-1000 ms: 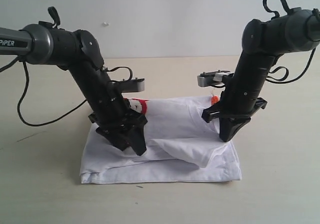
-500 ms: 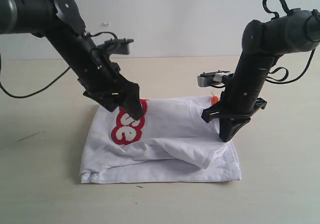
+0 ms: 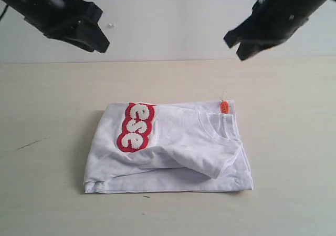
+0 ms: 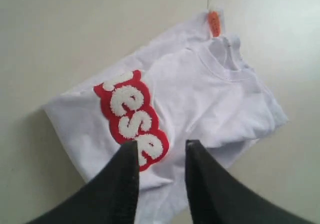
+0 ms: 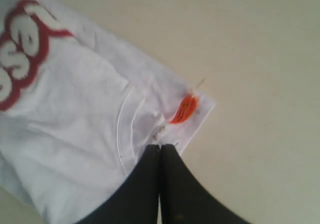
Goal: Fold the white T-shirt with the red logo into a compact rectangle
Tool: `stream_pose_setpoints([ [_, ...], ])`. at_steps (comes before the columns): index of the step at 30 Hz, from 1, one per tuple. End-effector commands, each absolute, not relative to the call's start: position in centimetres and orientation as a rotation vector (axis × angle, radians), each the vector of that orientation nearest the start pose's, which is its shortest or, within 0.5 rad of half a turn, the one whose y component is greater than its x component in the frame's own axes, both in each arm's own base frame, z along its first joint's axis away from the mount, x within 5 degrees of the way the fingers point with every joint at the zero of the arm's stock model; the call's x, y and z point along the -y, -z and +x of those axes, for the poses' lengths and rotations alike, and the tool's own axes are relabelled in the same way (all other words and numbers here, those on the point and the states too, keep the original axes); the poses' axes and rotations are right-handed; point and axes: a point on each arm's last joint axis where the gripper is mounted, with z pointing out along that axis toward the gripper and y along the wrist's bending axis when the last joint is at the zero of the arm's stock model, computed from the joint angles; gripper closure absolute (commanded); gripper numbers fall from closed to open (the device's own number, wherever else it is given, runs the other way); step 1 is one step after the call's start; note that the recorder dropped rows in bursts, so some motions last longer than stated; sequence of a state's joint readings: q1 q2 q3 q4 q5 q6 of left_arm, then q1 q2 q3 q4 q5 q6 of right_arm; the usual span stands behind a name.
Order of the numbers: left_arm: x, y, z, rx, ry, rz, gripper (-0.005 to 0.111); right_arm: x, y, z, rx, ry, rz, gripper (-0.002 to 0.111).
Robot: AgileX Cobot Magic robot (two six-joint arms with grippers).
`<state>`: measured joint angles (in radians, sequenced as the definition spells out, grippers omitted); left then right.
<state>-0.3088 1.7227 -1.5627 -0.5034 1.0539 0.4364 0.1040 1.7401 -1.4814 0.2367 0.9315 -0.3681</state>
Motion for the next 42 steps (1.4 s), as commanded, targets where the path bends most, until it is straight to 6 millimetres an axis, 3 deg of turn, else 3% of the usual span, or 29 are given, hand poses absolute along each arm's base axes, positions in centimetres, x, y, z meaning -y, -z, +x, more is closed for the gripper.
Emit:
stream_pose_setpoints([
  [1,13.6,-35.6,30.7,-2.394,0.609,0.661,0.089,-5.3,-35.7,34.3,-2.403,-0.179,-0.48,0.108],
  [3,12.3,-36.6,27.6,-2.295,0.578,0.58,0.107,-5.3,-38.8,31.8,-2.298,-0.197,-0.488,0.108],
  [4,11.4,-37.0,25.4,-2.246,0.563,0.552,0.107,-5.3,-40.5,29.9,-2.215,-0.206,-0.494,0.108],
  [7,9.6,-37.6,20.6,-2.127,0.55,0.471,0.107,-4.8,-42.0,25.9,-2.08,-0.183,-0.45,0.108],
  [8,8.5,-37.7,17.9,-2.05,0.539,0.439,0.107,-4.4,-42.0,23.7,-2.01,-0.169,-0.429,0.108],
  [9,8.0,-37.7,16.5,-2.015,0.54,0.418,0.107,-4.3,-41.9,22.8,-1.984,-0.165,-0.416,0.108],
  [11,6.3,-37.0,11.9,-1.905,0.547,0.365,0.107,-3.5,-40.5,18.6,-1.886,-0.134,-0.364,0.108],
  [19,3.6,-33.6,3.8,-1.683,0.534,0.355,0.107,-2.7,-36.1,9.9,-1.745,-0.149,-0.321,0.108],
  [21,3.3,-33.1,2.9,-1.649,0.528,0.356,0.107,-2.5,-35.3,8.4,-1.711,-0.162,-0.312,0.108],
  [26,3.2,-32.7,2.1,-1.645,0.531,0.375,0.107,-2.4,-35.0,6.8,-1.665,-0.163,-0.309,0.108],
  [35,3.1,-32.7,2.0,-1.643,0.522,0.379,0.107,-2.4,-35.2,6.4,-1.648,-0.161,-0.309,0.108],
  [39,2.3,-31.5,2.9,-1.671,0.3,0.403,0.107,-2.4,-35.2,6.4,-1.648,-0.161,-0.309,0.108],
  [42,1.7,-29.6,3.9,-1.671,0.223,0.245,0.107,-2.4,-35.2,6.4,-1.648,-0.161,-0.309,0.108],
])
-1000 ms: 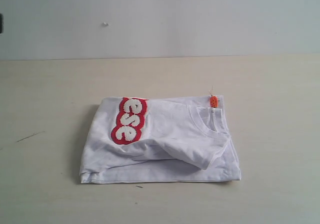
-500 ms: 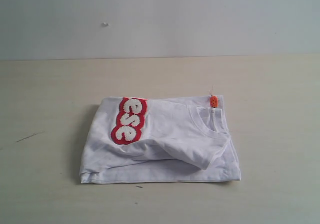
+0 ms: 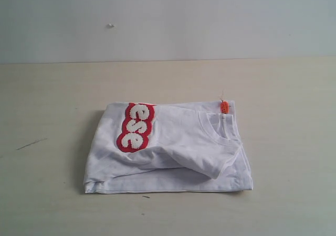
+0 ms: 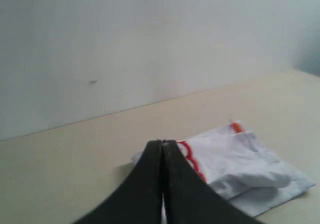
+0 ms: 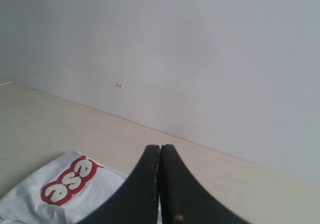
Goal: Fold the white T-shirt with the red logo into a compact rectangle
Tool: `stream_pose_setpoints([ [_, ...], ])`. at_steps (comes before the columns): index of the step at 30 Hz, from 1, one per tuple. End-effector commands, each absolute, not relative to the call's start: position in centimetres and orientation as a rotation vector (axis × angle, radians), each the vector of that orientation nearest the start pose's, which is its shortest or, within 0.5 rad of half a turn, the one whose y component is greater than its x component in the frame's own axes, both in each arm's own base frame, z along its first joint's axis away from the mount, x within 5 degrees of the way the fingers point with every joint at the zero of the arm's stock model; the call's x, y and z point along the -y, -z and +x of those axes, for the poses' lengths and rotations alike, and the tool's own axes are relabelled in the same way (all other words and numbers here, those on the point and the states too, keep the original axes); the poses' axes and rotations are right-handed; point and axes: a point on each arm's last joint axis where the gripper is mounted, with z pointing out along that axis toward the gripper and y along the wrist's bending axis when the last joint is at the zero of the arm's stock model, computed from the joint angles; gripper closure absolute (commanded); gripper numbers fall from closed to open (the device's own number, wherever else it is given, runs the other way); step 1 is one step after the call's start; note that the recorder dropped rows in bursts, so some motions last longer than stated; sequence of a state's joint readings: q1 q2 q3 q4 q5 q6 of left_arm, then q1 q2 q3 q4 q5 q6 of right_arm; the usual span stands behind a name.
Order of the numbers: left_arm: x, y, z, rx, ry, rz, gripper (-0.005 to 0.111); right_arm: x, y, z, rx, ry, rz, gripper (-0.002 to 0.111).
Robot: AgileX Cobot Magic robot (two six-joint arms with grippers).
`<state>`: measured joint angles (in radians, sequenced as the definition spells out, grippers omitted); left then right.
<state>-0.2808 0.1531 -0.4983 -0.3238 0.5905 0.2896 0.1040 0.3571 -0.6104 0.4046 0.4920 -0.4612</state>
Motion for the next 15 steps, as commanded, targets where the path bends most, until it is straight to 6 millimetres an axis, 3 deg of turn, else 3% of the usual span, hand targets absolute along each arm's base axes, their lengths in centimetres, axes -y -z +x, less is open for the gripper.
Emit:
stream_pose_setpoints([
  [1,1.6,-29.0,4.2,-1.66,0.197,0.209,0.107,-2.4,-35.2,6.4,-1.648,-0.161,-0.309,0.108],
  [7,0.5,-25.7,4.3,-1.589,0.033,0.042,0.107,-2.4,-35.2,6.4,-1.648,-0.161,-0.309,0.108],
  [15,0.0,-20.7,5.2,-1.723,0.0,-0.075,0.107,-2.4,-35.2,6.4,-1.648,-0.161,-0.309,0.108],
])
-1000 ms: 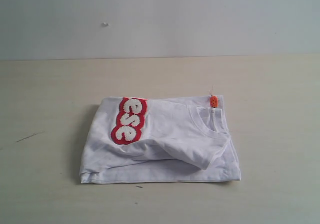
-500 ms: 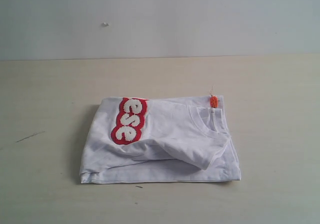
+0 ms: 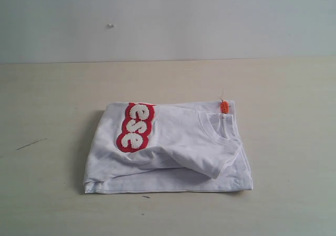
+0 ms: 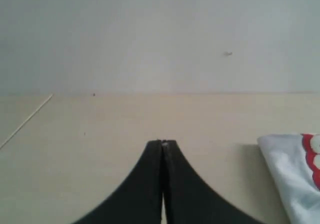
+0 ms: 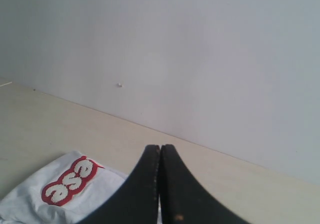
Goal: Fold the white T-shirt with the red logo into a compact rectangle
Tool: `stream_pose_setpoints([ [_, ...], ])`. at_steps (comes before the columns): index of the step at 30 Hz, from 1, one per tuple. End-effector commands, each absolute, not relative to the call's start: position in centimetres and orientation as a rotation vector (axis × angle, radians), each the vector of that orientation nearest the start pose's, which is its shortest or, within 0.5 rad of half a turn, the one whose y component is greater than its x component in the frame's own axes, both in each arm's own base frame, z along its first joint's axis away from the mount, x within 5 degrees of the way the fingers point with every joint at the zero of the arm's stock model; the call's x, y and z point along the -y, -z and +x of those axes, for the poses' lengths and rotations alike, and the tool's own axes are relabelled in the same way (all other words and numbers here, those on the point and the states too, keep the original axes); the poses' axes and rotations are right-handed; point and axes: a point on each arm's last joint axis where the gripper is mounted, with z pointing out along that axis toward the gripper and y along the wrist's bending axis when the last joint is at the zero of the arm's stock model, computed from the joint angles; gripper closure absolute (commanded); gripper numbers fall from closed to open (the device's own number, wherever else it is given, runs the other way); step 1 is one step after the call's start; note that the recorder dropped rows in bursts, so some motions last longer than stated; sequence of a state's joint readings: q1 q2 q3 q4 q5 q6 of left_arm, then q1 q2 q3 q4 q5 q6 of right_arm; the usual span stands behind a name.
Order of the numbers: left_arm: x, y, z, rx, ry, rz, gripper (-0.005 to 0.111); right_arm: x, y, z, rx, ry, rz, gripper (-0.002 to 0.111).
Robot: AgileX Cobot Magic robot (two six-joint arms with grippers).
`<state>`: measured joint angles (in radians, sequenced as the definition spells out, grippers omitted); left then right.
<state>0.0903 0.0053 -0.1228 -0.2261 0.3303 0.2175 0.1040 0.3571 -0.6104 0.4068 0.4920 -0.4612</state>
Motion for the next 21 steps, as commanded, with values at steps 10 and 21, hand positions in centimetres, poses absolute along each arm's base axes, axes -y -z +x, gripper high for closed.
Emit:
stream_pose_setpoints([
  [10,-0.2,-18.1,5.3,-1.84,-0.081,-0.01,0.107,-2.4,-35.2,6.4,-1.648,-0.161,-0.309,0.108],
  [21,-0.8,-18.1,5.3,-1.837,-0.091,-0.125,0.107,-2.4,-35.2,6.4,-1.648,-0.161,-0.309,0.108],
])
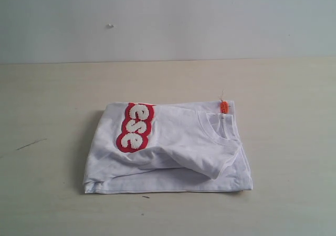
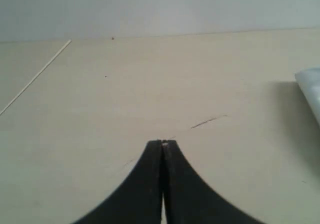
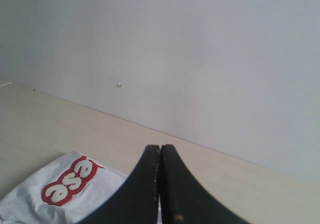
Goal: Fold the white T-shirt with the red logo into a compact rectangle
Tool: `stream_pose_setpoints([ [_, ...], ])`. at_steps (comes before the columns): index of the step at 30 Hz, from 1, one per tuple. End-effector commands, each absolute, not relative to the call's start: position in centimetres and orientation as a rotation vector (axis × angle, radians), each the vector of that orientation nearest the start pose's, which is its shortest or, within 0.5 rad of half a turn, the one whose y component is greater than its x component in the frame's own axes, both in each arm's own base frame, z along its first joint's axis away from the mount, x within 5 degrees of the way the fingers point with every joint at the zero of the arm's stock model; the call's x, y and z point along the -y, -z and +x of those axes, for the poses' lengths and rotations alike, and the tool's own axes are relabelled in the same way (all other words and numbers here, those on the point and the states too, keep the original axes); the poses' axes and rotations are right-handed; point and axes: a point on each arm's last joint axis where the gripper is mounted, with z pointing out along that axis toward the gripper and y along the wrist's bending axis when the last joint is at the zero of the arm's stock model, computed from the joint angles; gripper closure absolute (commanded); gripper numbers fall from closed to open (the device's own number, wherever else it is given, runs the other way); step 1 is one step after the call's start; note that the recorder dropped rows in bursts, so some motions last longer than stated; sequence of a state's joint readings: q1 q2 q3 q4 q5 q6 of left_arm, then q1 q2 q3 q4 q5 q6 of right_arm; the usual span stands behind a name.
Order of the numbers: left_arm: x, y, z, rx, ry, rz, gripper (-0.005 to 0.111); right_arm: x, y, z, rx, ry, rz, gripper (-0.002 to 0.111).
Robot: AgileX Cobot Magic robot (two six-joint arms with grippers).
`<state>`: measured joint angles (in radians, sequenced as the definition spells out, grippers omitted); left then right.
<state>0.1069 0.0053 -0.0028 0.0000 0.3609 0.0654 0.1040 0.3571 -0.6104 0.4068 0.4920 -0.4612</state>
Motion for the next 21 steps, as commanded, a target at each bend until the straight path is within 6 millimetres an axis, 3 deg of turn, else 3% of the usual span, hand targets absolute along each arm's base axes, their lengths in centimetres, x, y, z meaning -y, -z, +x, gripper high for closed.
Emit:
stream_pose_setpoints([
  [1,-0.79,-18.1,5.26,-1.837,-0.091,-0.125,0.107,-2.37,-35.15,6.42,-1.648,-0.161,-0.309,0.108],
  [21,-0.79,-18.09,5.26,-1.841,-0.114,-0.096,0.107,-2.37,-35.15,6.42,-1.648,-0.161,-0.308,0.108],
])
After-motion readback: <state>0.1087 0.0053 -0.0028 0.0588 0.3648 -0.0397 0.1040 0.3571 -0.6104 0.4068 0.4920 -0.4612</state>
